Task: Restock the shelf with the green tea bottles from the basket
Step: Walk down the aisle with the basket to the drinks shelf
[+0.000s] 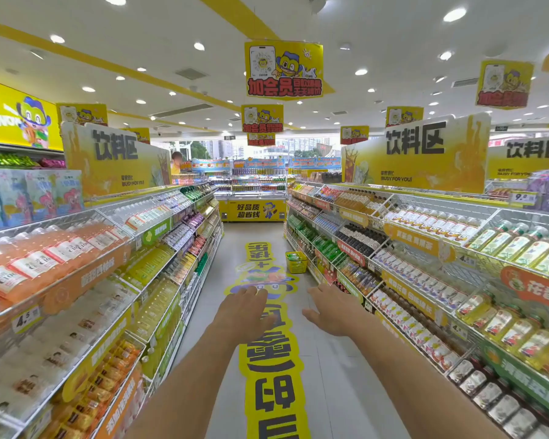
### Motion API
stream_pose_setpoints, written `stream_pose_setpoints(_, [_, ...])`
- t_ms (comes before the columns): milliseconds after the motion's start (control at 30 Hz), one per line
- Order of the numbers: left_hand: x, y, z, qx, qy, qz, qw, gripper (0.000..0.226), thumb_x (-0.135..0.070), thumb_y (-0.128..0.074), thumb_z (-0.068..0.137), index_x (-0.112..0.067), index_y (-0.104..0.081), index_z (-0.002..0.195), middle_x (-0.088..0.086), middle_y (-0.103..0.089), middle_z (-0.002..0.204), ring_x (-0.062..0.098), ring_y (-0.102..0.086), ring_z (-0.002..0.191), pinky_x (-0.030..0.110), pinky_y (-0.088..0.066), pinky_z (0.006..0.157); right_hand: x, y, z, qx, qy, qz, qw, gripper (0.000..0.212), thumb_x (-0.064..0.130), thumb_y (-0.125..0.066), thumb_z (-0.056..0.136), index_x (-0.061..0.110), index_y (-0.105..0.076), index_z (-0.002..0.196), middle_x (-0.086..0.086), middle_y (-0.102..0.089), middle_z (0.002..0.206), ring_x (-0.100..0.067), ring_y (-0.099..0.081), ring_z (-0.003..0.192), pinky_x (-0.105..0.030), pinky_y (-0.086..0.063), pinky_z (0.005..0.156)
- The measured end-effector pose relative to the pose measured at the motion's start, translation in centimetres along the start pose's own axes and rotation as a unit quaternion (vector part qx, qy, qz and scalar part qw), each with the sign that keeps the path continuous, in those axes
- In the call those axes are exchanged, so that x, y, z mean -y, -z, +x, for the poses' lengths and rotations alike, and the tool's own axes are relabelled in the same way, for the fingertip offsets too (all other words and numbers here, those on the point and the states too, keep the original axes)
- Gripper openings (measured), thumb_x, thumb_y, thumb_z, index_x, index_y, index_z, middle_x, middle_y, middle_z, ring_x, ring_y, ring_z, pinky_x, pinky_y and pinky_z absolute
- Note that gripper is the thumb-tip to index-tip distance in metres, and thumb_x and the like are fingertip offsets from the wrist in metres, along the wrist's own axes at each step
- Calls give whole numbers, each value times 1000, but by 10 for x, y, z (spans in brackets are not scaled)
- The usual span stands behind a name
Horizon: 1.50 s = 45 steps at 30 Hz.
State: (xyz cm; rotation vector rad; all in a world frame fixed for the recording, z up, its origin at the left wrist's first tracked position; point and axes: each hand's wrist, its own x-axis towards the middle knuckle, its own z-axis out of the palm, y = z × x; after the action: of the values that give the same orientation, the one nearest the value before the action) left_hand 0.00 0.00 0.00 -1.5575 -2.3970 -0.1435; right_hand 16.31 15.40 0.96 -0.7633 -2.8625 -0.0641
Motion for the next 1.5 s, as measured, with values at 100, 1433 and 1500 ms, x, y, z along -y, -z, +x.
stream_pose_setpoints(100, [-1,-6,17,3,7,10,1000,63,-59,-46,97,-16,-42,143,6,-53,139,28,-50,127,42,-45,98,-13,-2,18,-4,-2,-1,1000,62,51,-42,105,12,-35,153,-8,-45,149,-28,-45,136,-45,-46,102])
stream_pose_setpoints(1433, [72,-140,440,10,35,-20,999,56,-52,-45,101,-13,-44,140,10,-51,135,31,-50,125,42,-42,97,-204,-94,429,-2,37,-43,998,56,50,-45,102,15,-43,146,-10,-49,143,-32,-48,131,-47,-48,99])
stream_pose_setpoints(1500, [106,-143,469,5,30,-22,999,57,-53,-44,101,-13,-43,141,10,-52,134,31,-50,125,42,-42,97,-200,-93,469,2,32,-47,998,56,50,-45,103,14,-43,145,-10,-49,142,-33,-48,130,-48,-48,99])
